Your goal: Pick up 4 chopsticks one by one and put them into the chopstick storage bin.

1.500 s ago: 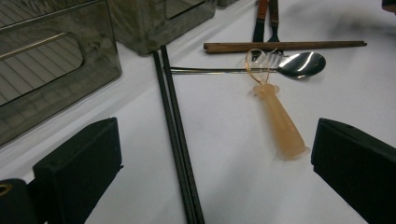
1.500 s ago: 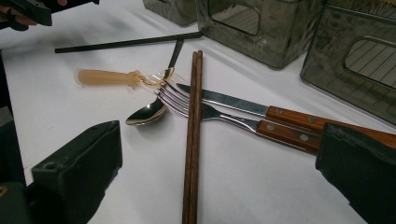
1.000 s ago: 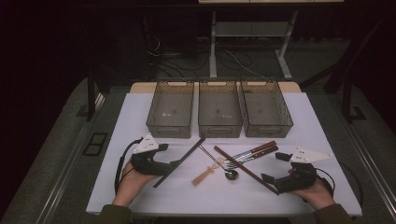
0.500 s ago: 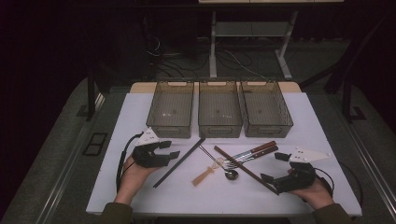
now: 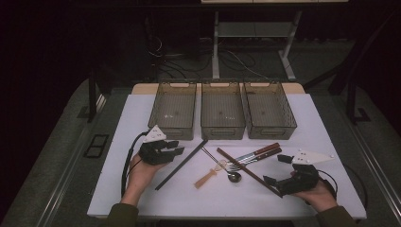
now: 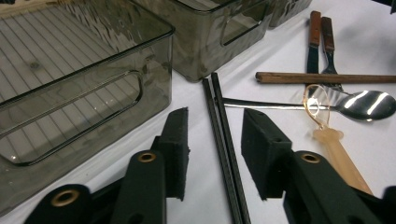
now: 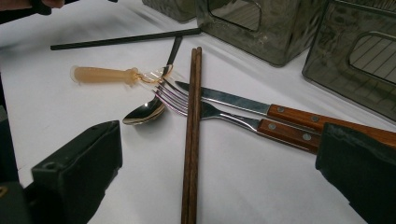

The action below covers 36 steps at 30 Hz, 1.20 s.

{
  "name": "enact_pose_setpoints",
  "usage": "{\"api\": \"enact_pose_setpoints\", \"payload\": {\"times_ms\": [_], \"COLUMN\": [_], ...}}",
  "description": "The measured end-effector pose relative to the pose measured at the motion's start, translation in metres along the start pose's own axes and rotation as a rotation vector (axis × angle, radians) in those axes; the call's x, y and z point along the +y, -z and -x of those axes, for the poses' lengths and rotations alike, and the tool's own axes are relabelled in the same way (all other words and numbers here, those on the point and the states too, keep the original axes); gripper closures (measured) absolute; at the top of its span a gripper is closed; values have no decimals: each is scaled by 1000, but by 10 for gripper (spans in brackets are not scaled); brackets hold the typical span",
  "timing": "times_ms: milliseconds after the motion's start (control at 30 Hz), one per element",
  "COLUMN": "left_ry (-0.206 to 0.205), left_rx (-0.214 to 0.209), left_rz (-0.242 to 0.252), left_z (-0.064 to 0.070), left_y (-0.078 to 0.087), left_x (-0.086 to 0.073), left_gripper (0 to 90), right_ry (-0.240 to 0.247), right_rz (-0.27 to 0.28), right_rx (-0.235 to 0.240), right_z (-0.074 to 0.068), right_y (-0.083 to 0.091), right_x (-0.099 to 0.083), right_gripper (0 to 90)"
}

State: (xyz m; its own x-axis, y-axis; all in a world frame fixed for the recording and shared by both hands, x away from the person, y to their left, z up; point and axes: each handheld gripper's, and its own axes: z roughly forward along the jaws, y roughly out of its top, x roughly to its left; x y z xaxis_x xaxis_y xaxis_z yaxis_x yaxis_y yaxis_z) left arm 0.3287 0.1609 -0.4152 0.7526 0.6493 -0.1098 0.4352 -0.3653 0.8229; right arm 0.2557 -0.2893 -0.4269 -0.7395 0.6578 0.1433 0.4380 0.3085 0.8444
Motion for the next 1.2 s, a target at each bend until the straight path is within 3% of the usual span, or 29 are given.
{"api": "enact_pose_setpoints", "payload": {"times_ms": [133,500,633,767,1200], "left_ry": [6,1,7,12,0], "left_rx": [-10,-21,-18,-44,-40], "left_rz": [-17,-79,-92,-116,-158], "left_z": [0,3,2,4,4], "left_y": [-7,-31,-35,-40,-45], "left_x": [1,4,3,0,-3], "left_gripper": [701,785,801,807,825], "right_ry": [4,3,4,5,5], "right_rz": [0,-2,-3,-5,-3], "right_rx": [-1,-1,-1,-1,-1], "right_z": [0,0,0,0,0], "right_y": [0,0,0,0,0], "right_x": [0,0,0,0,0], "right_gripper": [7,7,7,7,7]}}
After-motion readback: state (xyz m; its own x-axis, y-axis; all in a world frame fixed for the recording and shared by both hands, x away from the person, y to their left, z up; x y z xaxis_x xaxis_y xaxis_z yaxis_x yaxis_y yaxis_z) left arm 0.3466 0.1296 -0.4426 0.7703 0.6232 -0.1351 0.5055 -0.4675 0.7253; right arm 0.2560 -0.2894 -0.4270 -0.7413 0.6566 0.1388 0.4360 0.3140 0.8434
